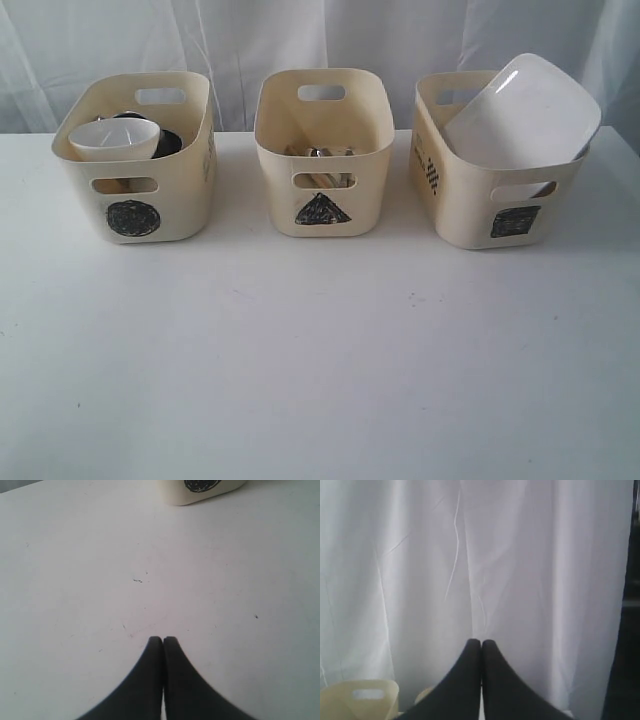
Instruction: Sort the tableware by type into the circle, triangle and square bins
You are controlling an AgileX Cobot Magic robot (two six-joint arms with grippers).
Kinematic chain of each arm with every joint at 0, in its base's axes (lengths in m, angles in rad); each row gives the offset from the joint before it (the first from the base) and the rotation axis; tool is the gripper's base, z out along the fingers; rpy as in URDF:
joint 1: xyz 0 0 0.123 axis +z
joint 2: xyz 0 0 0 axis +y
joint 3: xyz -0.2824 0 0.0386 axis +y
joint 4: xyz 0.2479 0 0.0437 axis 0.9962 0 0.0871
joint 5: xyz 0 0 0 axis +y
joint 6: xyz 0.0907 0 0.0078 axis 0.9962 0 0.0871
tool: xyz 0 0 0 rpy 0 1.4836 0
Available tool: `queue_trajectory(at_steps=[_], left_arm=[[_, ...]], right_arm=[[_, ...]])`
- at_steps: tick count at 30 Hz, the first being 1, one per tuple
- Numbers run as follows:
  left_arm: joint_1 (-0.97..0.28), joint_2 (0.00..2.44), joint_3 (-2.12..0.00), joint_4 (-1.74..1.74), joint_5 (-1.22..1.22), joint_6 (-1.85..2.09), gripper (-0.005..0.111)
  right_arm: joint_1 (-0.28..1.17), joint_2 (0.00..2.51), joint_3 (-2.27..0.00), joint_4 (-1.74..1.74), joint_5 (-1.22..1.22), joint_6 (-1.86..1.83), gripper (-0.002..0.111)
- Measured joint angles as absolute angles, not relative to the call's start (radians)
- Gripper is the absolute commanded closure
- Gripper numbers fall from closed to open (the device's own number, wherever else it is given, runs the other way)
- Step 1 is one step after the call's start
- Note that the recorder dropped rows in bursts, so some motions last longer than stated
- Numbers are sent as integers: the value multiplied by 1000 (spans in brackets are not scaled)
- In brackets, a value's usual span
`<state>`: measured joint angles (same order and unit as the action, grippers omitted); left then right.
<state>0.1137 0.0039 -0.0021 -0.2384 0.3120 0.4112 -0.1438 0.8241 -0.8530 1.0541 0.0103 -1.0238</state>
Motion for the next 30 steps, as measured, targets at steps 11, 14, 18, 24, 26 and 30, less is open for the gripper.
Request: queue_trajectory(at_steps=[11, 14, 18, 24, 26, 30], left_arm=[[114, 4, -2, -238, 312, 411, 107], [114, 4, -2, -238, 312, 411, 107], [114, 4, -2, -238, 312, 411, 107], [114, 4, -2, -238, 312, 411, 107], [114, 4, -2, -238, 312, 411, 107], [114, 4, -2, -238, 312, 411, 107]], right_arm=[[-134, 567, -582, 1040, 273, -1036, 108], [-134, 558, -565, 1042, 478, -963, 108], [-134, 558, -553, 1040, 723, -909, 108], [-130, 553, -553, 978, 811, -902, 108], [-130, 553, -553, 948, 715, -962, 108], [-130, 544, -551, 932, 509, -1122, 108]])
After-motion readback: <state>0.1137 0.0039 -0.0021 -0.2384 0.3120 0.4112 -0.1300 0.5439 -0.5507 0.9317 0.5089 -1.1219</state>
